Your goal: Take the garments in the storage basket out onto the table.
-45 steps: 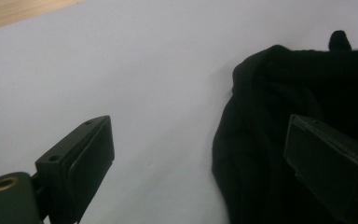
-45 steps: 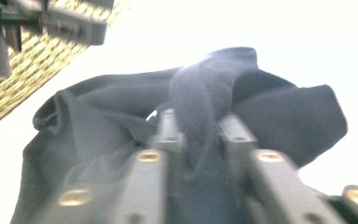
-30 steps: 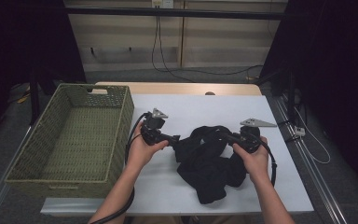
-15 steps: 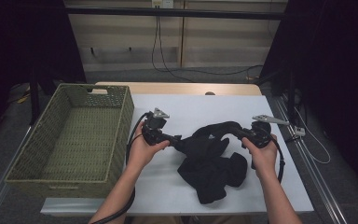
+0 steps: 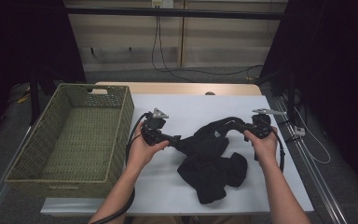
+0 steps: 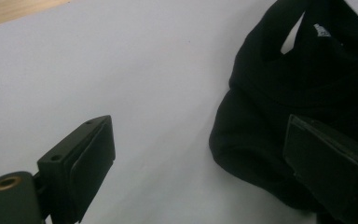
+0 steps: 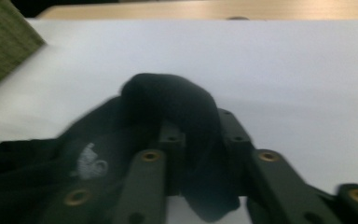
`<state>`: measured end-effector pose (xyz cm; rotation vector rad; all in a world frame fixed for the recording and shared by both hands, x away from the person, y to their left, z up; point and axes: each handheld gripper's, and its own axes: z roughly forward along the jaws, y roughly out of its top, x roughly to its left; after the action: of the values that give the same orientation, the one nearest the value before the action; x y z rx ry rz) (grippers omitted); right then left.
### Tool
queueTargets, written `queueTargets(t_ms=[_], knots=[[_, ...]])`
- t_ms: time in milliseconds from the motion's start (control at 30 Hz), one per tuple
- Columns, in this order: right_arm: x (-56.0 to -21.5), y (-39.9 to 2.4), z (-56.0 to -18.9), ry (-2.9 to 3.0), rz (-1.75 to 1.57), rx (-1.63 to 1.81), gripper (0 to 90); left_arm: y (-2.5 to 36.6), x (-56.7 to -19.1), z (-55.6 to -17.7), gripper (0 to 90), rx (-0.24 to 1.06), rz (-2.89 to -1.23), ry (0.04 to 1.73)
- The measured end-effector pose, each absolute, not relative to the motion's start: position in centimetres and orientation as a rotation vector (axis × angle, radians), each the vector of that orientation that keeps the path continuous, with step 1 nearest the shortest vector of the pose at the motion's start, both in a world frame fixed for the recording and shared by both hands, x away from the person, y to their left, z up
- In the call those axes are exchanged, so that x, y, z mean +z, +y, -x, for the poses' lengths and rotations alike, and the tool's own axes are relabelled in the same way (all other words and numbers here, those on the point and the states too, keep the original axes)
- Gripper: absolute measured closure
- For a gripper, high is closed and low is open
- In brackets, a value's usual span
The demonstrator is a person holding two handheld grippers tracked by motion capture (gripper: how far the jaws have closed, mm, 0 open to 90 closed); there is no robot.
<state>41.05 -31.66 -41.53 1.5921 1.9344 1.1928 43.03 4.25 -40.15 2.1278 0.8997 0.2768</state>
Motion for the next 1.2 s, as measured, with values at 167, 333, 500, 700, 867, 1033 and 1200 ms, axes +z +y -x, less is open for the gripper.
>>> queueTargets(t_ms=[167, 333, 500, 700, 867, 1033, 1200], knots=[[-41.9, -30.6, -40.5, 1.952, -1.594, 1.126, 41.7, 4.2, -40.1, -43.1, 9.0, 0.279, -2.127, 0.899], [-41.5, -29.2, -38.9, 1.983, -1.537, 1.138, 30.4, 4.0, -40.1, -42.9, 9.0, 0.282, -2.128, 0.893], [-41.3, -27.8, -37.5, 2.017, -1.475, 1.152, 25.4, 3.9, -40.0, -42.9, 9.0, 0.282, -2.134, 0.890], [-41.0, -26.4, -36.2, 2.050, -1.399, 1.163, 22.7, 4.0, -40.0, -42.8, 9.0, 0.284, -2.132, 0.890], [-40.3, -25.2, -35.3, 2.073, -1.366, 1.235, 24.4, 4.0, -40.0, -42.9, 9.0, 0.284, -2.133, 0.891], [-40.0, -23.4, -34.6, 2.116, -1.312, 1.316, 26.6, 3.8, -40.1, -42.8, 9.0, 0.289, -2.134, 0.890], [-41.2, -21.8, -34.3, 2.223, -1.265, 1.274, 40.2, 3.8, -40.3, -42.9, 9.0, 0.281, -2.141, 0.892]])
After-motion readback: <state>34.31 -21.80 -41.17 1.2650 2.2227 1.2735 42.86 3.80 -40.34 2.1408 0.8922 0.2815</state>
